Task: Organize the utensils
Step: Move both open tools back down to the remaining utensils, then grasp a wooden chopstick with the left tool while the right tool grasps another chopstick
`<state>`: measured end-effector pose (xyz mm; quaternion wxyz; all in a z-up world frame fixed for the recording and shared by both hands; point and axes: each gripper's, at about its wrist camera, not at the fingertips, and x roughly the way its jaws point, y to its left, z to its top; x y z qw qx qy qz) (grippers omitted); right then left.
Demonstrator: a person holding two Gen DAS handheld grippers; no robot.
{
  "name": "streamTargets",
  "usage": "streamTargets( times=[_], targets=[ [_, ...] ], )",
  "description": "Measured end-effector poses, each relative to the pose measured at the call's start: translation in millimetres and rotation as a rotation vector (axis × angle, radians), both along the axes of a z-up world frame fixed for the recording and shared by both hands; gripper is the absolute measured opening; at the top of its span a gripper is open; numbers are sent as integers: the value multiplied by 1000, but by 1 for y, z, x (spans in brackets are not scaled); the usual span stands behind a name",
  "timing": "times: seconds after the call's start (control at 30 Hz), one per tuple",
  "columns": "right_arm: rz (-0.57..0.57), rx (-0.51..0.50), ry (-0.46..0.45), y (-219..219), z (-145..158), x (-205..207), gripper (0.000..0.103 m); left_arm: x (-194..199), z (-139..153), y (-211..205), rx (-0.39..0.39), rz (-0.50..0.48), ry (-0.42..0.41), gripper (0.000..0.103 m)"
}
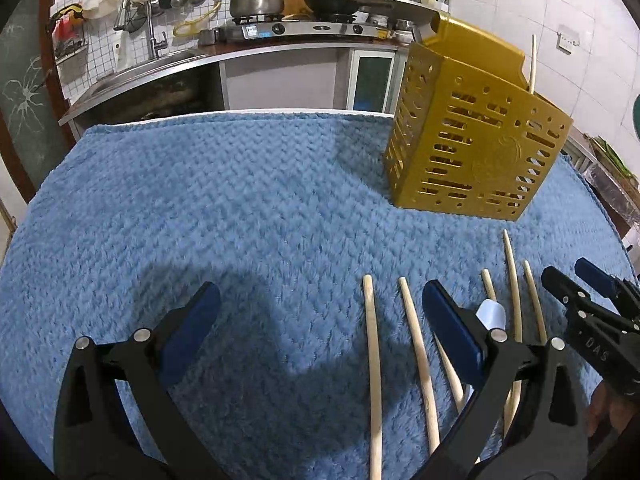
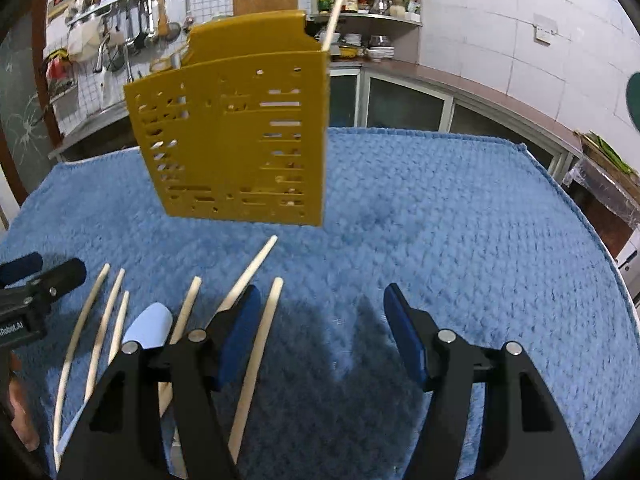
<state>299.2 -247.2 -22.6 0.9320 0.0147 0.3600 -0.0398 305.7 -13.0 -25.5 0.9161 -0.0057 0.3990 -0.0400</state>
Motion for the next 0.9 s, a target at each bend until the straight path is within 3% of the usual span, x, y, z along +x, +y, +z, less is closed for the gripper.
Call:
streamTargets(
  times=[0.1, 0.17, 0.3, 0.6, 0.8, 0.9],
  targets=[
    [5, -4, 19, 3, -2, 1, 60, -1, -1, -4, -6, -16, 7, 88],
    [17, 8, 53, 5, -7, 3, 47, -2, -3, -7, -8, -30, 16, 80],
    [27, 25, 63, 6, -9, 4, 38, -3, -6, -13, -5, -56, 39, 60],
    [66, 37, 109, 20, -18, 6, 32, 1, -16, -18, -19, -85, 105, 38],
    [51, 51, 120, 19, -18, 17, 32, 7, -19, -22, 5, -70, 110, 36],
    [51, 24, 122, 24, -18, 22, 26, 11, -20, -27, 26, -67, 109, 35]
  ],
)
